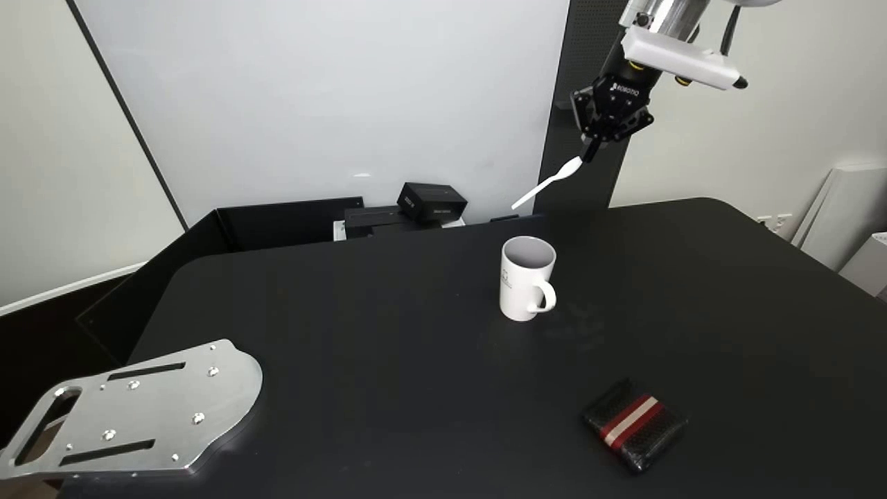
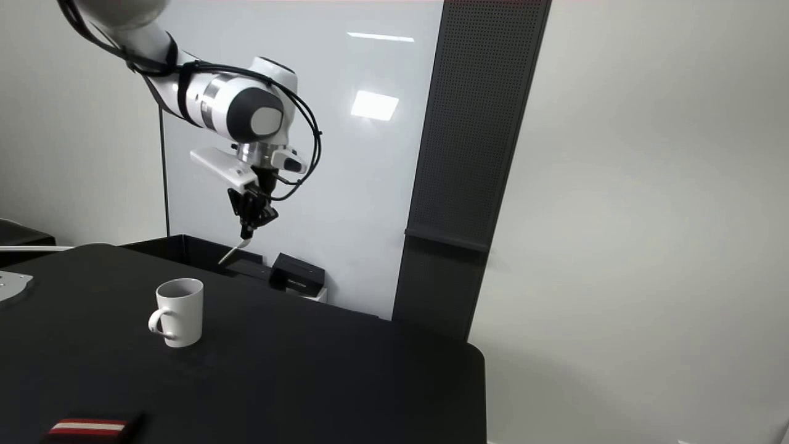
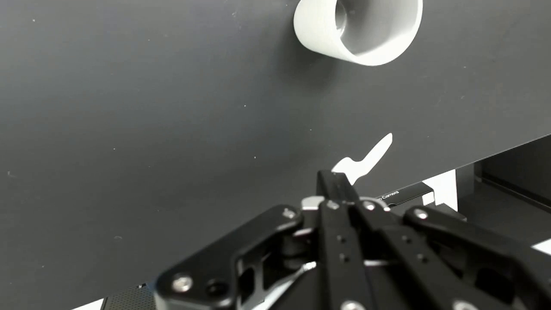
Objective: Remove the spoon from the mug, place the spoon back in the mug, remove the spoon from the mug
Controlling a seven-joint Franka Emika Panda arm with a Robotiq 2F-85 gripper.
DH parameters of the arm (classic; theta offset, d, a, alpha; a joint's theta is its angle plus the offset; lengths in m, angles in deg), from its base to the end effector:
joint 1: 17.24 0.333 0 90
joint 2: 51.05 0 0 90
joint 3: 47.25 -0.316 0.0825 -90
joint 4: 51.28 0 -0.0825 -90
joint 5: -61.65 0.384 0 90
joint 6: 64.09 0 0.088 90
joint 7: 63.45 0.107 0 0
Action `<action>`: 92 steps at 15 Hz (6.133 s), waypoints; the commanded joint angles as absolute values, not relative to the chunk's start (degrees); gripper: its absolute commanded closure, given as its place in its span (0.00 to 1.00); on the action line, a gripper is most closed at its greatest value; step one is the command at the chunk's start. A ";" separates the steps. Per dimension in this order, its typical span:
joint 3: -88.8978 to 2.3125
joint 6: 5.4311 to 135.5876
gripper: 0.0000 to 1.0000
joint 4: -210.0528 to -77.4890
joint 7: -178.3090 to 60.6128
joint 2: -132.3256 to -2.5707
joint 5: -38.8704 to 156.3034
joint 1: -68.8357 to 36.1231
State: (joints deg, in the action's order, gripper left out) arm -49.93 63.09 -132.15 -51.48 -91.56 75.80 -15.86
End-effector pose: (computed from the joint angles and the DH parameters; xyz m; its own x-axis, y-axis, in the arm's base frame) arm 0.7358 0.0530 0.2941 0.9565 -0.2902 0.0303 -0.2739 -0.9287 -0.2498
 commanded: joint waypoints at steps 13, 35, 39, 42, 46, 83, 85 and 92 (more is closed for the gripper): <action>-49.84 53.02 1.00 -106.17 -52.29 -115.63 76.00 -19.98; -39.07 54.79 0.00 -105.94 -19.53 -113.27 70.61 -10.21; -38.98 55.28 0.00 -106.11 -6.34 -113.65 69.31 -8.34; -39.06 55.55 0.00 -106.79 2.63 -113.74 68.73 -7.66; -39.25 57.06 0.00 -108.95 13.10 -113.61 68.99 -7.77; -43.15 72.05 0.00 -114.77 13.94 -120.67 69.01 -8.71; -43.61 71.47 0.25 -114.68 12.00 -120.66 69.09 -8.94; -43.06 70.33 0.67 -114.40 9.44 -120.64 68.96 -8.66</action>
State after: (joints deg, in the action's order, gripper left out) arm -42.80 72.09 -116.39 10.32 -119.91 69.42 -8.17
